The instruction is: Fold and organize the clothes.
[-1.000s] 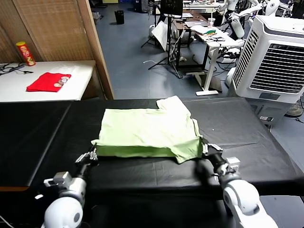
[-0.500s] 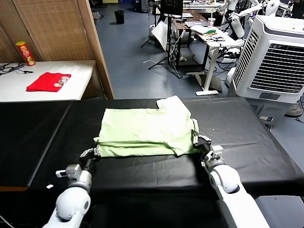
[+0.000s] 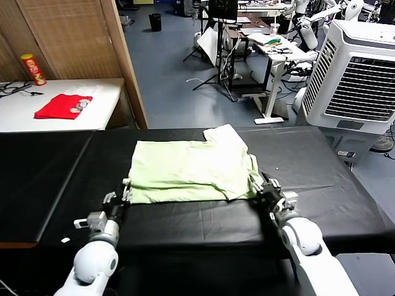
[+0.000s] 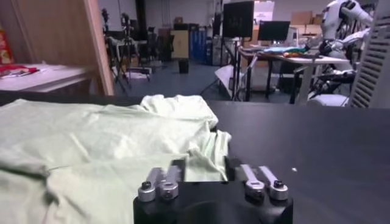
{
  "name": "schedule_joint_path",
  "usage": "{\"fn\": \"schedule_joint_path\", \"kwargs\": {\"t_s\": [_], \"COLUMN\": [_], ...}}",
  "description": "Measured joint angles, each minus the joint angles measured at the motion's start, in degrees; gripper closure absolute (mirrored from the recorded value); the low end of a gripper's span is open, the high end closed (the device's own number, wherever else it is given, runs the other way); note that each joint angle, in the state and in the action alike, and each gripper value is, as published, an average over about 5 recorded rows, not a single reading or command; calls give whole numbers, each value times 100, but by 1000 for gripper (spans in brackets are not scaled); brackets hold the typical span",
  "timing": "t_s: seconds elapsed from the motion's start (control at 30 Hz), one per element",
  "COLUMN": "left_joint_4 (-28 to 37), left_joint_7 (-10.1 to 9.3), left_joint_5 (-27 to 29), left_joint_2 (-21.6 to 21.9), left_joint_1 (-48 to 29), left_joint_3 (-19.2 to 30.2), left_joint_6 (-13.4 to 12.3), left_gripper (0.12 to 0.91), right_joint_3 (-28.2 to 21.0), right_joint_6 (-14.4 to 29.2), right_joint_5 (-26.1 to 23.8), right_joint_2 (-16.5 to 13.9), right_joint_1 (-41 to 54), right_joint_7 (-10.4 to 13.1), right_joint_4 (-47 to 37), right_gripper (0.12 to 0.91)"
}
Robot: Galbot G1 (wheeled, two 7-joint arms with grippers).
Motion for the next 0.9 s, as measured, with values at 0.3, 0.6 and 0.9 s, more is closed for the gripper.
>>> {"fn": "schedule_joint_path", "kwargs": {"t_s": [0.3, 0.6, 0.9], "left_joint_4": [-234, -128, -97], "left_joint_7": [159, 267, 235], "left_joint_5": [-661, -807, -787], "left_joint_2": [146, 186, 205], "left_joint_1": [395, 448, 461], "left_joint_3": [-168, -168, -146], "left_joint_6": [273, 361, 362], "left_gripper": [232, 277, 779], "right_joint_3": [59, 64, 69], "right_joint_6": [2, -6, -164], "right_joint_5": [-28, -28, -4], "right_joint_2": [43, 139, 149], "right_joint_1": [-540, -633, -750], "right_joint_7": [17, 65, 214], "right_joint_4": [299, 296, 460], "right_gripper": [315, 603, 903]}}
